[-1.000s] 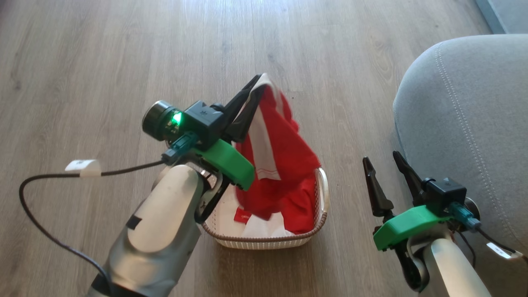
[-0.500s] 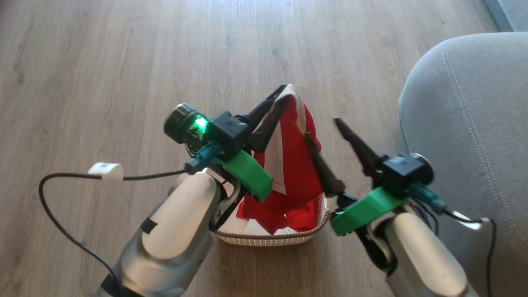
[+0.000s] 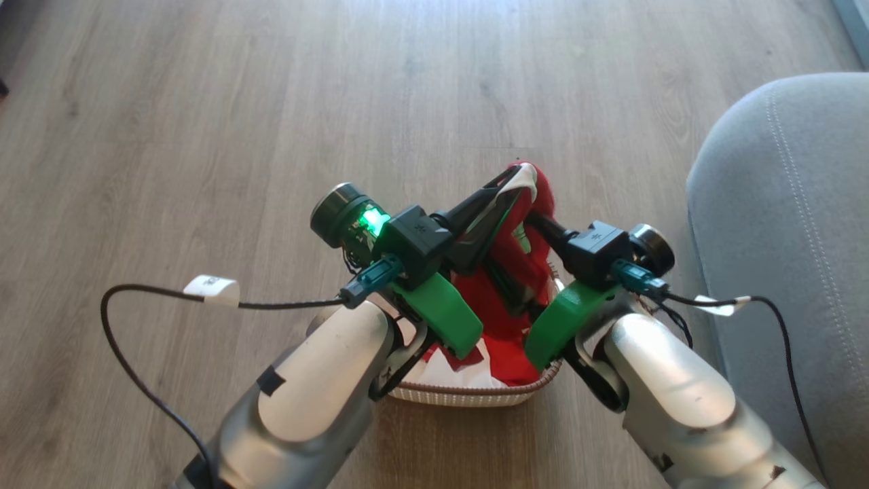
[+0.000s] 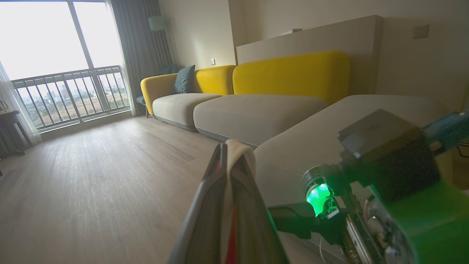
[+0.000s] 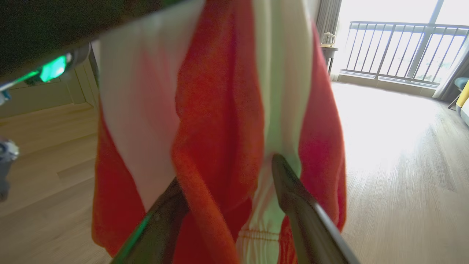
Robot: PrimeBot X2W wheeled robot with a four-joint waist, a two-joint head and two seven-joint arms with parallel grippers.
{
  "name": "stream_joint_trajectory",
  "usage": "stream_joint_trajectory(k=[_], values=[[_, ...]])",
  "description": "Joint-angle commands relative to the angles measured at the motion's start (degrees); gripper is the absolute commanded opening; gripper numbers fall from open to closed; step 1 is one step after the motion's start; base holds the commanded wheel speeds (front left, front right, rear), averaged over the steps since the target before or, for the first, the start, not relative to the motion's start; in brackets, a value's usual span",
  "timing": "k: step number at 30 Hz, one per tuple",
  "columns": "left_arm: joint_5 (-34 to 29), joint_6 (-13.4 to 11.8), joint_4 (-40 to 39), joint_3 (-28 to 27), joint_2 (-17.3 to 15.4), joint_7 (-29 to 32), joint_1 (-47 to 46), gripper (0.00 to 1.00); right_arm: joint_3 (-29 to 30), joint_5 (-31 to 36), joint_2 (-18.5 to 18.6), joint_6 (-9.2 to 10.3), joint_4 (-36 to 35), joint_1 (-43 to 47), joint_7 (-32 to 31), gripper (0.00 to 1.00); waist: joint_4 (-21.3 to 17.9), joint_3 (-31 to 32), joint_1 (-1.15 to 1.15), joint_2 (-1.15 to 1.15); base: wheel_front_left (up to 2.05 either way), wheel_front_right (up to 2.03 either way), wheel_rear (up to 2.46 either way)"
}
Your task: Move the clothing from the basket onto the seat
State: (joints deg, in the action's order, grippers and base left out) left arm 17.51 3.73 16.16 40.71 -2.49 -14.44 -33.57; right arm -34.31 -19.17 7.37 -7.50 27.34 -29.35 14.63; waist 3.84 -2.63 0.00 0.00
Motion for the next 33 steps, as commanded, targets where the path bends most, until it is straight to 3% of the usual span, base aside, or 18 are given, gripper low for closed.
stream_joint_trajectory(k=[1, 3, 4, 5, 6, 16, 18, 19, 28, 33], values=[[0.5, -0.5, -2.3, -1.6, -0.4, -0.6, -3.4, 0.0, -0.8, -0.3, -1.1, 0.01, 0.2, -1.9, 0.4, 1.0, 0.5, 0.2, 0.0, 0.0, 0.0, 0.0, 0.0], [0.8, -0.5, -2.3, -1.1, -0.4, -0.6, -3.2, 0.0, -1.5, -0.9, -1.7, 0.01, 3.3, -2.8, 0.4, 1.0, 1.1, 0.3, 0.0, 0.0, 0.0, 0.0, 0.0], [0.9, -0.5, -2.3, -0.9, -0.4, -0.6, -3.2, 0.0, -2.0, -1.3, -1.9, 0.01, 4.5, -3.2, 0.4, 0.47, 1.3, 0.3, 0.0, 0.0, 0.0, 0.0, 0.0], [1.0, -0.4, -2.3, -0.7, -0.4, -0.6, -3.1, 0.0, -2.5, -1.8, -2.1, 0.01, 5.5, -3.6, 0.4, 0.18, 1.6, 0.4, 0.0, 0.0, 0.0, 0.0, 0.0], [1.1, -0.4, -2.3, -0.5, -0.4, -0.6, -3.0, 0.0, -2.6, -2.3, -2.3, 0.01, 6.0, -4.0, 0.4, 0.0, 1.8, 0.5, 0.0, 0.0, 0.0, 0.0, 0.0], [0.5, -0.5, -1.5, -1.4, -0.4, -0.6, -1.8, 0.02, 0.9, -3.0, -2.0, 0.01, 4.4, -2.4, 0.4, 0.0, 2.2, 0.3, 0.0, 0.0, 0.0, 0.0, 0.0], [0.4, -0.3, -1.3, -1.6, -0.4, -0.6, -1.6, 0.86, 2.0, -2.8, -1.9, 0.01, 3.6, -1.8, 0.4, 0.0, 1.7, 0.0, 0.0, 0.0, 0.0, 0.0, 0.0], [0.5, -0.2, -1.2, -1.8, -0.4, -0.6, -1.5, 1.0, 2.6, -2.7, -1.8, 0.01, 3.1, -1.6, 0.4, 0.0, 1.5, -0.2, 0.0, 0.0, 0.0, 0.0, 0.0], [0.4, 1.6, 2.7, -2.2, -0.4, -0.6, -0.6, 1.0, 11.3, -0.6, -1.1, 0.01, -2.7, 1.5, 0.4, 0.0, -1.6, -1.5, 0.0, 0.0, 0.0, 0.0, 0.0], [1.5, 3.1, 6.6, -1.7, -0.6, -0.6, 0.7, 1.0, 16.0, 0.7, -1.2, 0.01, -6.2, 3.3, 0.4, 0.0, -6.0, -2.1, 0.0, 0.0, 0.0, 0.0, 0.0]])
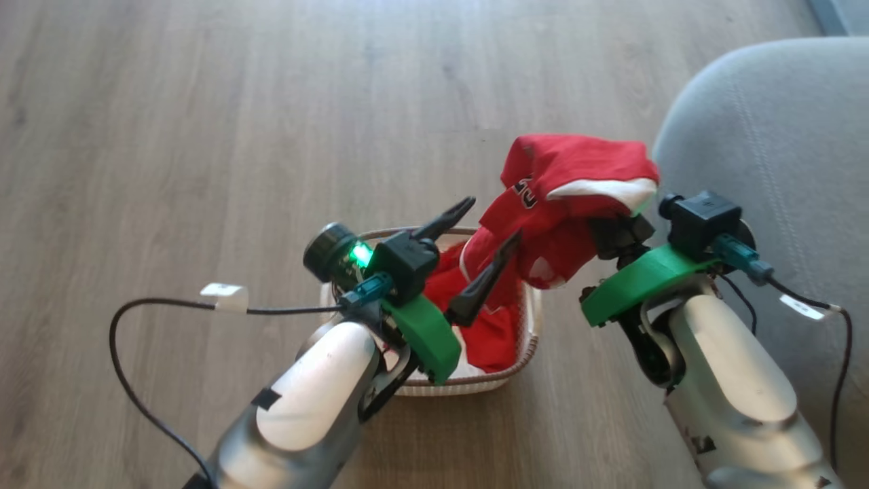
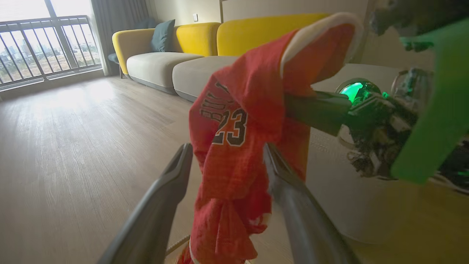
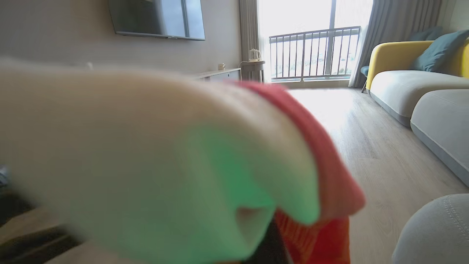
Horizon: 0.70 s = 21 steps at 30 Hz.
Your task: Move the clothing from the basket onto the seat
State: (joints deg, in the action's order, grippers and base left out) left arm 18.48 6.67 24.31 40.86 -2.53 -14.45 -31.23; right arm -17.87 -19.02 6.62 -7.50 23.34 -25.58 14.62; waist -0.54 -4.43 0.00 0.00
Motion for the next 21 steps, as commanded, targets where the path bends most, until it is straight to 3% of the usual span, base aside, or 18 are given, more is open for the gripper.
stream_joint_trajectory(k=[1, 7, 21], values=[[0.6, 0.2, -1.0, -1.7, -0.7, -0.5, -1.4, 1.0, 0.1, 0.6, -0.5, 0.01, -2.6, -0.2, 0.4, 0.0, -2.4, -0.4, 0.0, 0.0, 0.0, 0.0, 0.0], [1.4, 0.6, 0.8, -1.6, -1.6, -0.5, -0.5, 1.0, 1.9, 0.8, -0.5, 0.01, -4.6, 0.7, 0.4, 0.0, -7.3, -1.0, 0.0, 0.0, 0.0, 0.0, 0.0], [1.4, 0.8, 0.7, -2.3, -2.5, -0.5, 0.9, 1.0, 3.4, 0.8, -1.6, 0.01, -9.5, 2.2, 0.4, 0.0, -23.1, -1.1, 0.0, 0.0, 0.0, 0.0, 0.0]])
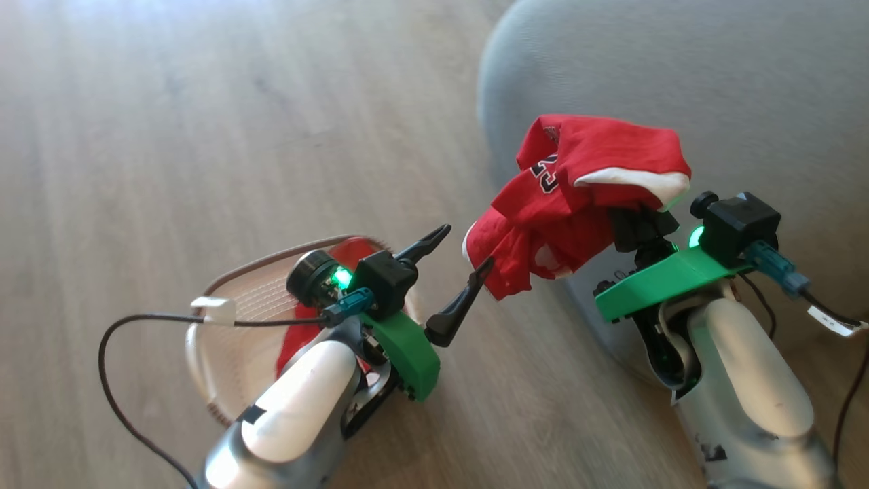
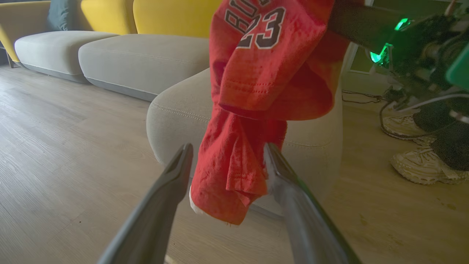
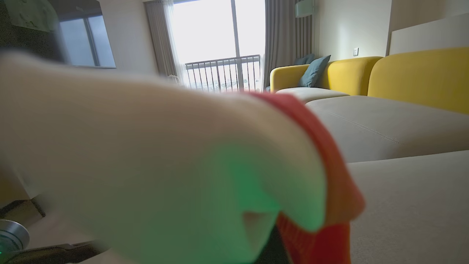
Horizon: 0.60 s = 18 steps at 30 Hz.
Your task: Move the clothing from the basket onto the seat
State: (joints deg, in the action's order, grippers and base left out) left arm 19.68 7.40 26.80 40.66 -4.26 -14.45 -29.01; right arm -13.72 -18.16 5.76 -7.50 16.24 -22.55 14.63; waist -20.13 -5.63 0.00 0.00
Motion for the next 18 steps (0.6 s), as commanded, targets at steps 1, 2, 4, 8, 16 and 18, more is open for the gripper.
stream_joint_trajectory(k=[1, 2, 4, 8, 16, 18], values=[[0.2, 0.1, -1.8, -2.2, -0.8, -0.5, -1.3, 1.0, -0.7, -0.1, -0.8, 0.01, -2.8, -0.8, 0.4, 0.0, -4.7, 0.2, 0.0, 0.0, 0.0, 0.0, 0.0], [0.0, 0.1, -1.8, -2.3, -0.9, -0.5, -1.2, 1.0, -0.8, 0.0, -0.8, 0.01, -3.1, -0.6, 0.4, 0.0, -5.7, 0.3, 0.0, 0.0, 0.0, 0.0, 0.0], [-0.2, 0.1, -1.9, -2.7, -1.0, -0.5, -1.0, 1.0, -0.7, 0.0, -0.8, 0.01, -3.5, -0.3, 0.4, 0.0, -7.8, 0.4, 0.0, 0.0, 0.0, 0.0, 0.0], [-0.5, 0.1, -2.0, -2.8, -0.7, -0.5, -0.9, 1.0, 0.7, -0.1, -0.8, 0.01, -5.0, 0.9, 0.4, 0.0, -10.3, 0.1, 0.0, 0.0, 0.0, 0.0, 0.0], [0.0, 0.1, -1.2, -0.8, -0.6, -0.5, -2.4, 1.0, 5.7, 0.8, -1.3, 0.01, -9.3, 4.7, 0.4, 0.0, -11.1, -1.8, 0.0, 0.0, 0.0, 0.0, 0.0], [0.0, 0.1, -1.2, -0.5, -0.7, -0.5, -2.6, 1.0, 6.6, 1.2, -1.5, 0.01, -10.0, 5.1, 0.4, 0.0, -11.2, -2.5, 0.0, 0.0, 0.0, 0.0, 0.0]])
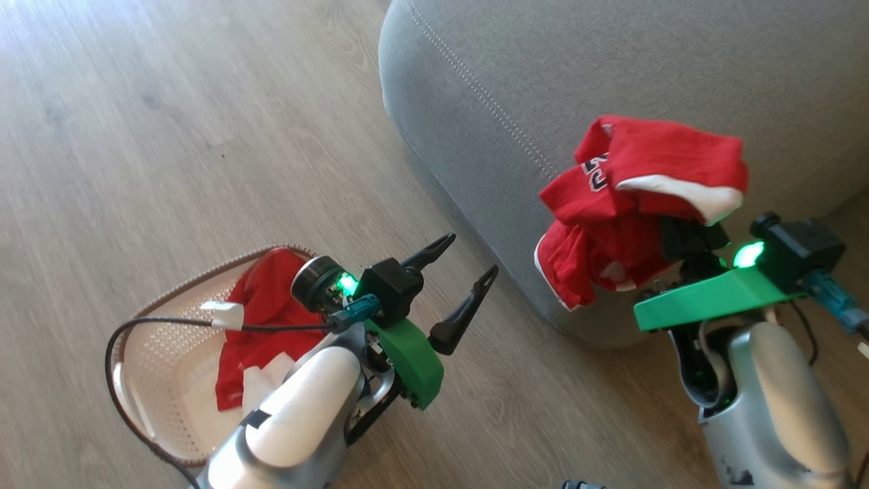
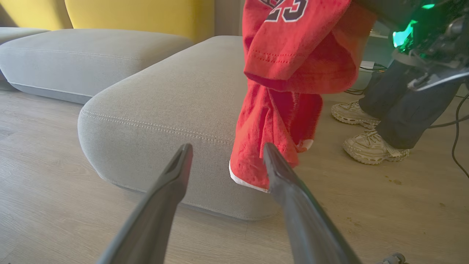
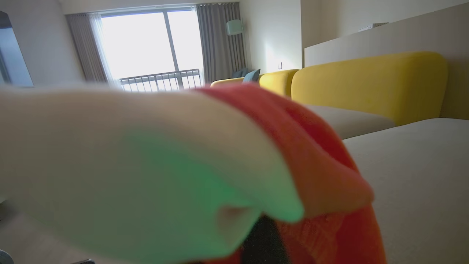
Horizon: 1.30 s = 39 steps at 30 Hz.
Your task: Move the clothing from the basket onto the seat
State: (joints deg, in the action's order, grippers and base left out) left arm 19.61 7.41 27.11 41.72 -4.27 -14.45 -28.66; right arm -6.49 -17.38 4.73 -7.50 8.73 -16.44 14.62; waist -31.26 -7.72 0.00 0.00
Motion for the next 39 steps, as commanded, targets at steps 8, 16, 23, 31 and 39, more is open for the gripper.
stream_joint_trajectory(k=[8, 16, 23, 31, 39], values=[[1.6, 0.1, -2.2, 1.5, -2.6, -0.5, -3.3, 1.0, 4.8, 6.5, 0.3, 0.01, -0.2, -7.8, 0.4, 0.0, -0.2, -3.9, 0.0, 0.0, 0.0, 0.0, 0.0], [2.0, 0.1, -3.5, 5.8, -4.5, -0.5, -5.0, 1.0, 9.8, 9.8, 3.9, 0.01, 3.7, -17.1, 0.4, 0.0, 3.7, -9.5, 0.0, 0.0, 0.0, 0.0, 0.0], [3.0, 0.1, -4.9, 8.3, -7.3, -0.5, -7.6, 1.0, 14.8, 13.6, 8.3, 0.01, 7.2, -24.9, 0.4, 0.0, 7.8, -15.2, 0.0, 0.0, 0.0, 0.0, 0.0], [3.3, 0.1, -6.5, 10.3, -9.9, -0.5, -10.2, 1.0, 22.0, 18.2, 13.7, 0.01, 15.5, -35.7, 0.4, 0.0, 12.0, -21.9, 0.0, 0.0, 0.0, 0.0, 0.0], [3.1, 0.1, -8.1, 10.4, -12.1, -0.5, -11.4, 1.0, 34.2, 25.7, 18.4, 0.01, 23.1, -44.6, -0.9, 0.0, 15.2, -27.3, 0.0, 0.0, 0.0, 0.0, 0.0]])
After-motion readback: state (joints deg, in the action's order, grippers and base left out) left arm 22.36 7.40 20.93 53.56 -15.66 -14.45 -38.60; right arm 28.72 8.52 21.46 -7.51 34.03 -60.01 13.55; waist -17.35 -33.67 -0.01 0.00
